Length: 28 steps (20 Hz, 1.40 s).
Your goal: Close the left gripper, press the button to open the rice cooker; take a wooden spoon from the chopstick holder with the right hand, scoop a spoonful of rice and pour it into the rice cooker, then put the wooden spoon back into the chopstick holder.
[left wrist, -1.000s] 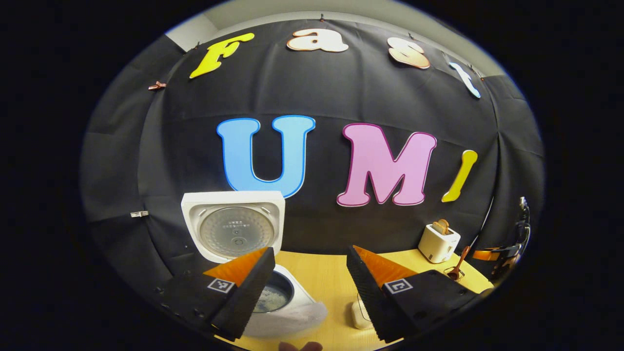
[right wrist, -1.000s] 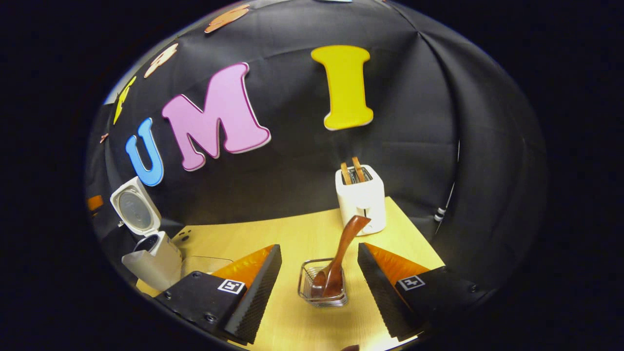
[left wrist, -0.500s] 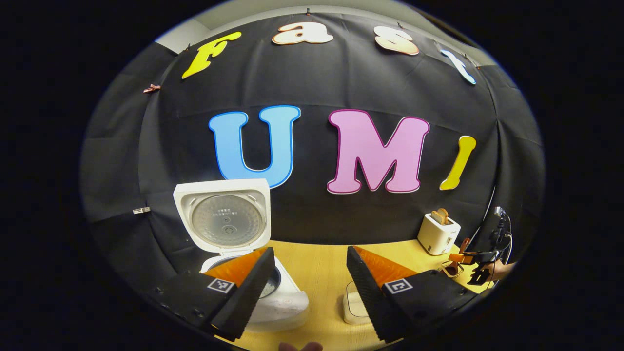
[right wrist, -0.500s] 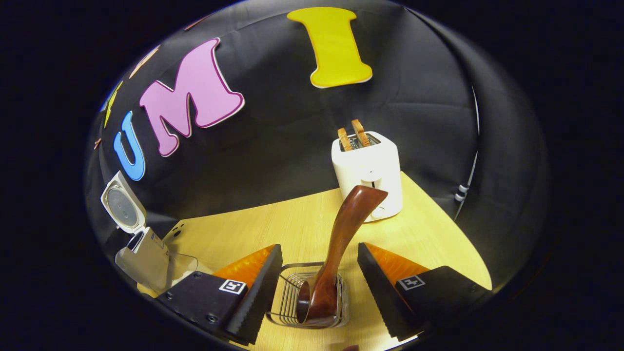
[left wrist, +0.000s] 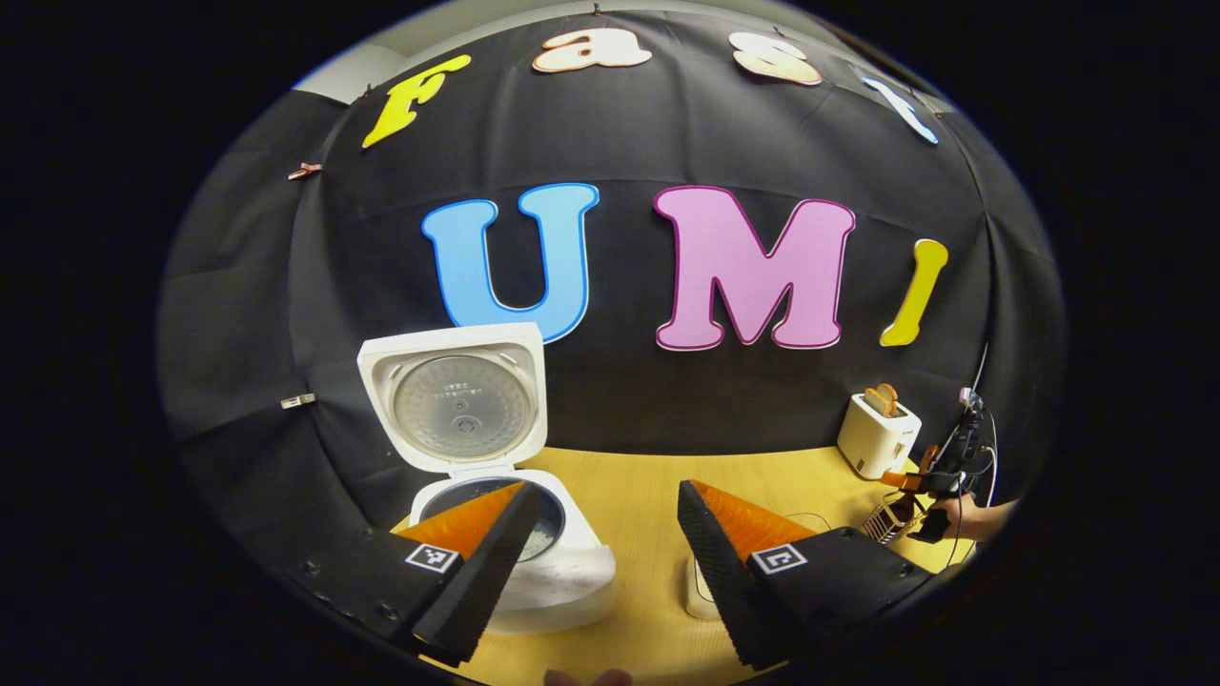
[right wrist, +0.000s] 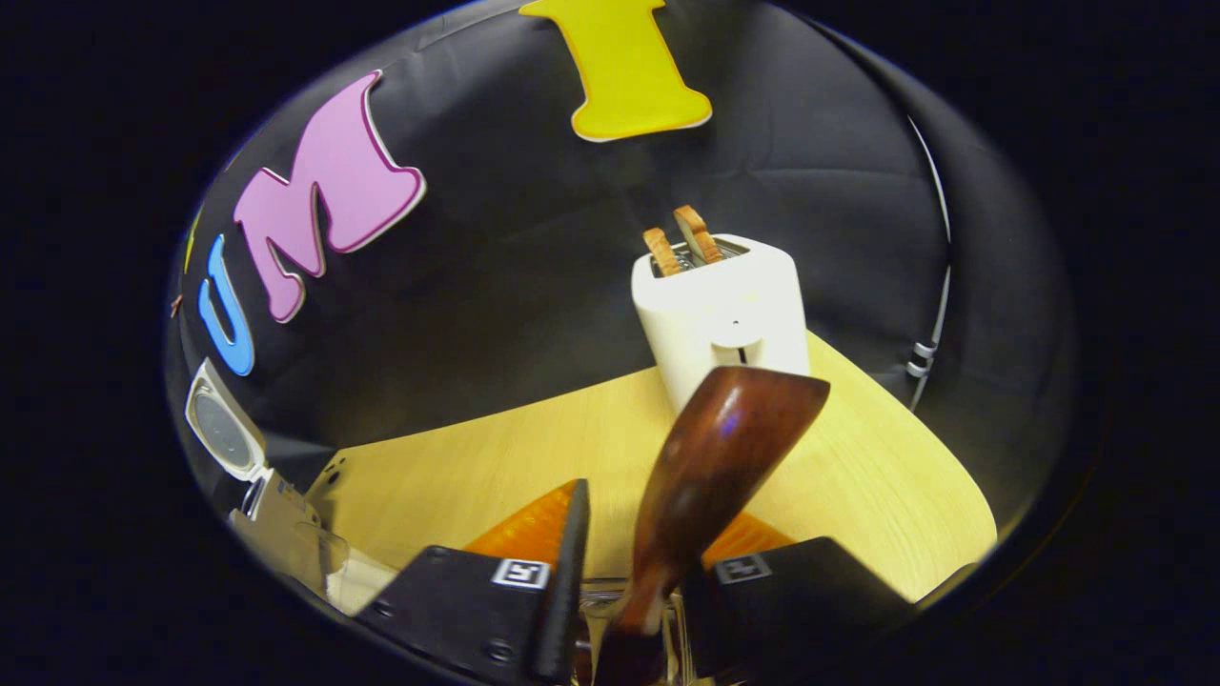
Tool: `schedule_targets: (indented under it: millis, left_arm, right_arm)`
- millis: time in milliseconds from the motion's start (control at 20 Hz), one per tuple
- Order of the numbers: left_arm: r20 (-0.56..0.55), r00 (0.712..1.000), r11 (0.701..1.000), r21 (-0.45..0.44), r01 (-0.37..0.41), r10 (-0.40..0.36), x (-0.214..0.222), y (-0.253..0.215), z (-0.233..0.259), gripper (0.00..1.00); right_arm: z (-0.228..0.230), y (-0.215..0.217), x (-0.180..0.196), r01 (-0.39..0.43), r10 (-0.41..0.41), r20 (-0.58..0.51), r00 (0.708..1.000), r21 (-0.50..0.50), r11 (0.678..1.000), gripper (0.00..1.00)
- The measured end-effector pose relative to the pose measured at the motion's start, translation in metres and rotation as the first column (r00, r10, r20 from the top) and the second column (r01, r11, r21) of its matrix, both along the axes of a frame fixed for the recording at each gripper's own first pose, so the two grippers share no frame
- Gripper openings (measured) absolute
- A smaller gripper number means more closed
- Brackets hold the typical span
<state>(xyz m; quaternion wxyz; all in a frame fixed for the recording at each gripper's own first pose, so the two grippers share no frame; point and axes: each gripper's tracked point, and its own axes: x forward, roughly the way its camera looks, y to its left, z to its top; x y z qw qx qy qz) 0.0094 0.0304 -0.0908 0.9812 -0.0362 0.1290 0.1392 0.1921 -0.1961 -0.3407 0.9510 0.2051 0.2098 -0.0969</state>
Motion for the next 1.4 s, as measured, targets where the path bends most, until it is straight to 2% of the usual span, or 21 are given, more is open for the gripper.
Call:
schedule_targets:
  millis: [50, 100, 150, 200, 450, 500, 1100, 1300, 1350, 1400]
  left_arm:
    - [-0.001, 1.0, 1.0, 0.002, -0.007, 0.007, -0.002, 0.001, 0.001, 0.95]
    - [-0.002, 1.0, 1.0, 0.003, -0.012, 0.012, -0.003, 0.002, 0.001, 0.95]
    - [-0.001, 1.0, 1.0, 0.004, -0.017, 0.017, -0.005, 0.003, 0.002, 0.95]
    - [-0.002, 1.0, 1.0, 0.004, -0.02, 0.02, -0.007, 0.004, 0.001, 0.95]
    - [-0.001, 1.0, 1.0, 0.011, -0.016, 0.016, -0.012, 0.006, 0.001, 0.95]
    - [0.001, 1.0, 1.0, 0.007, -0.013, 0.013, -0.012, 0.006, 0.001, 0.95]
    - [0.036, 0.999, 0.999, -0.034, 0.003, -0.002, -0.018, 0.025, 0.003, 0.95]
    - [0.055, 0.998, 0.999, -0.039, 0.009, -0.006, -0.025, 0.038, 0.004, 0.95]
    - [0.06, 0.998, 0.999, -0.044, 0.01, -0.007, -0.026, 0.042, 0.004, 0.95]
    - [0.065, 0.998, 0.999, -0.049, 0.008, -0.005, -0.027, 0.046, 0.004, 0.95]
  right_arm:
    - [-0.002, 0.002, 0.001, -0.001, 0.001, 0.0, 1.0, 0.021, 1.0, 0.53]
    - [-0.003, 0.002, 0.0, 0.011, -0.011, -0.001, 1.0, 0.037, 0.999, 0.31]
    - [0.002, 0.001, -0.002, 0.012, -0.013, 0.008, 1.0, 0.06, 0.998, 0.17]
    - [0.003, 0.001, 0.0, 0.016, -0.018, 0.014, 1.0, 0.072, 0.997, 0.27]
    - [0.019, -0.001, -0.005, 0.023, -0.026, 0.05, 0.998, 0.068, 0.997, 0.24]
    - [0.024, -0.001, -0.005, 0.022, -0.027, 0.061, 0.998, 0.072, 0.997, 0.12]
    - [0.101, -0.02, -0.022, 0.085, -0.09, 0.184, 0.979, 0.032, 0.996, 0.12]
    - [0.138, -0.006, -0.031, 0.07, -0.074, 0.228, 0.971, 0.024, 0.997, 0.12]
    - [0.148, 0.005, -0.032, 0.051, -0.058, 0.241, 0.969, 0.035, 0.998, 0.23]
    - [0.158, 0.016, -0.033, 0.034, -0.043, 0.254, 0.966, 0.041, 0.999, 0.23]
